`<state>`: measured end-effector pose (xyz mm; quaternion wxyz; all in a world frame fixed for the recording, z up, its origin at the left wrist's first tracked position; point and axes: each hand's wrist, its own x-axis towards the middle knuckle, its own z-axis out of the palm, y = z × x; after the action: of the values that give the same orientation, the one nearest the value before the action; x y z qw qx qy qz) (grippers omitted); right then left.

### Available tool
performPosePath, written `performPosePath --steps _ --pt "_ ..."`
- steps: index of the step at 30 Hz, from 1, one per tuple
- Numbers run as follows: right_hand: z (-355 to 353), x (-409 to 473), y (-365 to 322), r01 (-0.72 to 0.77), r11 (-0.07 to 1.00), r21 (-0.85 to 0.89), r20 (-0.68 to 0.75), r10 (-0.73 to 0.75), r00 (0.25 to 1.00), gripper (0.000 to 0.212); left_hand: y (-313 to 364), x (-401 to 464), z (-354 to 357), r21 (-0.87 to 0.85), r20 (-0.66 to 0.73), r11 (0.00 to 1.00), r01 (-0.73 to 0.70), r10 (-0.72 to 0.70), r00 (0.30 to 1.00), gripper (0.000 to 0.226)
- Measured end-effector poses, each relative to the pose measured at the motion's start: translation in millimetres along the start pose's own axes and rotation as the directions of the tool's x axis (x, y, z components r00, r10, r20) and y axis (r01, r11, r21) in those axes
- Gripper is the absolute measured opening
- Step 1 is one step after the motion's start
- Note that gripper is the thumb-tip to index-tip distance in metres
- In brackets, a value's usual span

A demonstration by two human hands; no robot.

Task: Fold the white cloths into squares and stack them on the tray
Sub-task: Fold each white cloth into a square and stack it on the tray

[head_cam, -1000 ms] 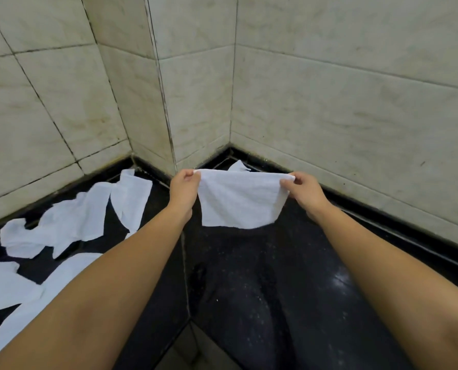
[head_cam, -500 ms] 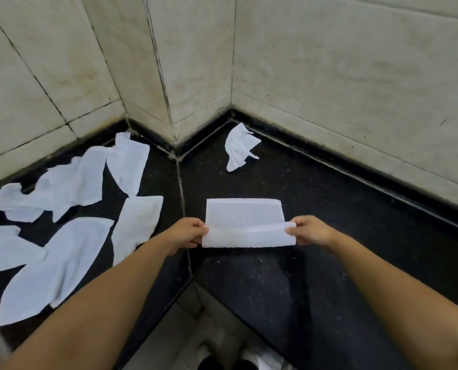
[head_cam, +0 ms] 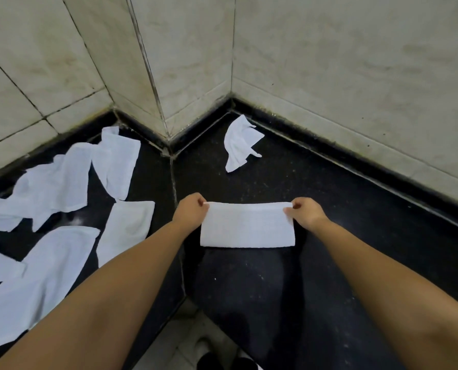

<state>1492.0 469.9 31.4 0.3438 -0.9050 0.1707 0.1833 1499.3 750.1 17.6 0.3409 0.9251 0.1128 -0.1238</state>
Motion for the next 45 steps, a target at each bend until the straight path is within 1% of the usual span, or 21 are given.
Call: performPosePath --steps 3,6,8,10,11,13,16,18,20,22,23,26,28,30,33,35,37,39,41,43,45 --pt "7.8 14.3 -3.1 -0.022 0.995 -0.094 -0.009 0.021 1.000 0.015 -1.3 13.7 5.9 0.085 -0.005 0.996 0.026 -0.026 1.000 0.007" --pt "16.2 20.4 -2.6 -0.041 0.979 -0.199 -0.021 0.038 0.999 0.019 -5.0 20.3 11.8 0.207 0.013 0.978 0.033 -0.037 0.999 0.013" --pt "19.9 21.4 -3.8 -0.041 0.951 -0.306 -0.045 0.029 0.999 0.010 -7.3 21.9 15.2 0.274 0.012 0.962 0.004 -0.007 1.000 0.016" --pt "22.1 22.0 -5.8 -0.035 0.917 -0.398 -0.076 0.005 0.997 0.025 -8.0 22.8 17.4 0.318 0.021 0.947 -0.040 0.035 0.999 0.020" --pt "22.3 20.1 -7.7 -0.023 0.899 -0.438 -0.097 -0.022 0.995 0.032 -7.8 23.2 17.9 0.336 0.041 0.940 -0.060 0.049 0.998 0.024" --pt "25.4 12.8 -13.8 0.049 0.870 -0.491 -0.125 -0.126 0.984 0.037 -6.0 23.8 16.2 0.389 0.094 0.916 -0.095 0.063 0.994 0.028" --pt "43.5 -10.7 -30.7 0.266 0.852 -0.452 -0.051 -0.322 0.945 0.028 -4.7 23.7 9.5 0.423 0.157 0.899 -0.109 0.045 0.987 0.024" --pt "64.6 -34.5 -44.1 0.427 0.831 -0.356 0.053 -0.439 0.897 0.021 -8.0 21.9 4.8 0.363 0.189 0.927 -0.095 0.026 0.982 0.018" --pt "89.6 -59.3 -55.2 0.557 0.778 -0.289 0.158 -0.535 0.830 0.020 -13.4 18.7 -1.2 0.269 0.210 0.961 -0.066 0.008 0.978 0.009" --pt "115.8 -80.0 -63.3 0.631 0.726 -0.273 0.225 -0.589 0.776 0.025 -19.9 15.4 -6.2 0.184 0.211 0.982 -0.029 -0.011 0.977 0.009" --pt "128.1 -87.8 -65.9 0.643 0.709 -0.290 0.247 -0.593 0.766 0.030 -23.4 13.7 -8.0 0.146 0.204 0.989 -0.007 -0.024 0.979 0.009" --pt "155.2 -99.0 -69.2 0.601 0.687 -0.408 0.264 -0.542 0.798 0.043 -31.3 7.6 -11.0 0.042 0.178 0.998 0.043 -0.050 0.983 0.009" --pt "163.2 -100.3 -69.7 0.548 0.692 -0.471 0.226 -0.505 0.833 0.043 -35.4 3.8 -10.9 -0.010 0.180 0.999 0.045 -0.043 0.983 0.015" --pt "167.0 -99.7 -70.1 0.509 0.709 -0.487 0.191 -0.482 0.855 0.037 -39.1 1.4 -10.7 -0.053 0.191 0.998 0.035 -0.024 0.981 0.026" --pt "167.4 -98.9 -72.1 0.495 0.721 -0.485 0.181 -0.471 0.863 0.020 -39.0 -2.2 -11.7 -0.148 0.230 0.988 0.034 0.001 0.973 0.035" --pt "163.0 -98.6 -71.3 0.463 0.794 -0.395 0.149 -0.441 0.885 0.017 -33.8 -5.8 -15.0 -0.264 0.272 0.960 0.091 -0.016 0.962 0.035" --pt "152.9 -99.8 -67.3 0.399 0.898 -0.185 0.115 -0.383 0.917 0.013 -27.0 -7.4 -19.7 -0.366 0.351 0.909 0.202 -0.066 0.934 0.029" --pt "138.6 -101.1 -60.7 0.319 0.947 0.041 0.104 -0.322 0.941 0.011 -16.1 -8.5 -23.5 -0.447 0.454 0.844 0.296 -0.071 0.888 0.026" --pt "122.7 -97.9 -51.7 0.232 0.952 0.201 0.090 -0.254 0.963 0.012 -1.1 -7.1 -23.2 -0.499 0.517 0.796 0.342 -0.044 0.855 0.022" --pt "106.6 -91.2 -41.7 0.137 0.932 0.335 0.084 -0.174 0.981 0.019 17.8 -5.3 -20.3 -0.532 0.558 0.760 0.373 -0.016 0.830 0.022" --pt "89.3 -82.8 -29.5 0.051 0.905 0.422 0.080 -0.093 0.992 0.022 38.9 -2.8 -13.0 -0.530 0.582 0.764 0.368 0.011 0.813 0.023"
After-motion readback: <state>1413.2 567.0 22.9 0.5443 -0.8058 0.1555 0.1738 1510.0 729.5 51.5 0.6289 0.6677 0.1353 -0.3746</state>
